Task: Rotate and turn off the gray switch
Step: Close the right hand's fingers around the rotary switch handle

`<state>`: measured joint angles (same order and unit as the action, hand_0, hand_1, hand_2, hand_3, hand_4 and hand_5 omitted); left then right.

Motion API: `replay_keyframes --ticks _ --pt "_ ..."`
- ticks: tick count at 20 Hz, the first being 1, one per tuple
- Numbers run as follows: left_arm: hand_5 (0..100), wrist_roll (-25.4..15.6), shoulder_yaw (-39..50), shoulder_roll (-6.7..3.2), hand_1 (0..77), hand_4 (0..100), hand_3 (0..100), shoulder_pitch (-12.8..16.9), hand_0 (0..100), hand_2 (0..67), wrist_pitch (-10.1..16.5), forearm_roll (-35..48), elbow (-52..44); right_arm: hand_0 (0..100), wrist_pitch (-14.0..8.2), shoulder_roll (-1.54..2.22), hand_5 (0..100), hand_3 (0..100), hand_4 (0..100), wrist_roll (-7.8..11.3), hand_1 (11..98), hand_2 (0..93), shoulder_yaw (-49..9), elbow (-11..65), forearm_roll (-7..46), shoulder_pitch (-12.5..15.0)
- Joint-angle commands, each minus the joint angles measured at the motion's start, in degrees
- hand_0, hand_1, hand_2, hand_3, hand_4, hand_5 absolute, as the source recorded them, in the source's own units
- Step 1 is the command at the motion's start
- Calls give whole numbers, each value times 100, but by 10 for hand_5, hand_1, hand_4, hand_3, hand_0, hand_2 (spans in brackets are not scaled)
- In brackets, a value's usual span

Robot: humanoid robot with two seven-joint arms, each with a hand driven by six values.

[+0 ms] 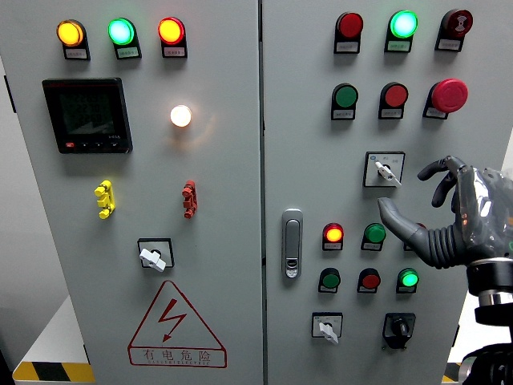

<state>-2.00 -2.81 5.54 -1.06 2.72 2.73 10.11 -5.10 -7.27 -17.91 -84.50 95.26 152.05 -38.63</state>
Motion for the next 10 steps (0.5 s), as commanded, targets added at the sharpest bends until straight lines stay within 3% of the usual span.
replay_keyframes --ticks 1,10 --pt "127 6 0 0 0 121 207 -9 0 101 0 0 0 0 0 -11 958 848 928 7 447 533 22 -147 0 -74" --pt "127 6 0 0 0 121 207 -9 0 101 9 0 0 0 -8 -11 958 849 928 24 444 543 83 -438 -18 -276"
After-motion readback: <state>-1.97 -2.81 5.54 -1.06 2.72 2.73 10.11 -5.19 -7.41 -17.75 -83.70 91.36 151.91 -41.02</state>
